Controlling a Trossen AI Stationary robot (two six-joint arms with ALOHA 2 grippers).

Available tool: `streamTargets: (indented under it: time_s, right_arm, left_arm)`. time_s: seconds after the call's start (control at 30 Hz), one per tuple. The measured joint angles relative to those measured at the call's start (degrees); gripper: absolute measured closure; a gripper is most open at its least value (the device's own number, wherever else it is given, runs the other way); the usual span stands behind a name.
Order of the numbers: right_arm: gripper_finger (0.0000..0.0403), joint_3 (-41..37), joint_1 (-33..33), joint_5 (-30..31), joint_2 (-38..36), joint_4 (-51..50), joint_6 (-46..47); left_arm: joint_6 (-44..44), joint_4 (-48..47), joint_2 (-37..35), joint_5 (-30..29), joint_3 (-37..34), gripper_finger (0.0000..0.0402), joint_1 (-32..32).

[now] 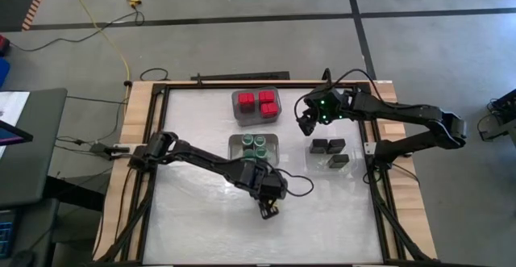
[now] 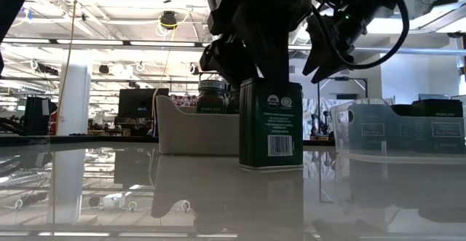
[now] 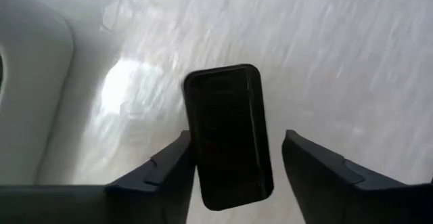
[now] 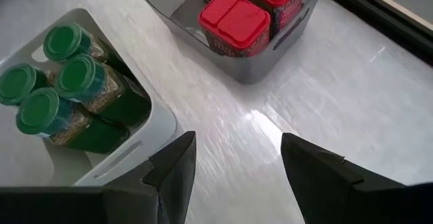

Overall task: Sort spices by type
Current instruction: Put the black spice can into the transparent bin

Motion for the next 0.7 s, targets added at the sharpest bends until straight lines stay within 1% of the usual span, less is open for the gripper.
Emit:
streamTargets:
  time_s: [0.17, 0.27, 0.43, 0.6, 0.7]
  right_arm:
    - [0.0159, 0.0, 0.0, -0.01, 0.0, 0.07, -0.13]
    - [0.0159, 0.0, 0.0, -0.02, 0.0, 0.13, -0.13]
    - [0.0159, 0.0, 0.53, 0.0, -0.45, -1.49, -0.11]
    - [0.0159, 0.04, 2.29, -0.02, -2.21, -5.62, 3.45]
    - [0.0159, 0.09, 2.97, 0.01, -3.76, -8.99, 4.48]
  left_arm:
    - [-1.19, 0.15, 0.0, -1.74, 0.37, 0.0157, -0.17]
    - [-0.79, 0.13, 0.02, -2.32, 1.89, 0.0155, -0.15]
    - [2.3, -1.46, 0.02, -3.99, 5.86, 0.0154, -0.15]
    - [4.48, -8.94, 0.02, -7.17, 11.43, 0.0154, -0.15]
    - [4.81, -15.74, 0.02, -9.5, 14.67, 0.0154, -0.11]
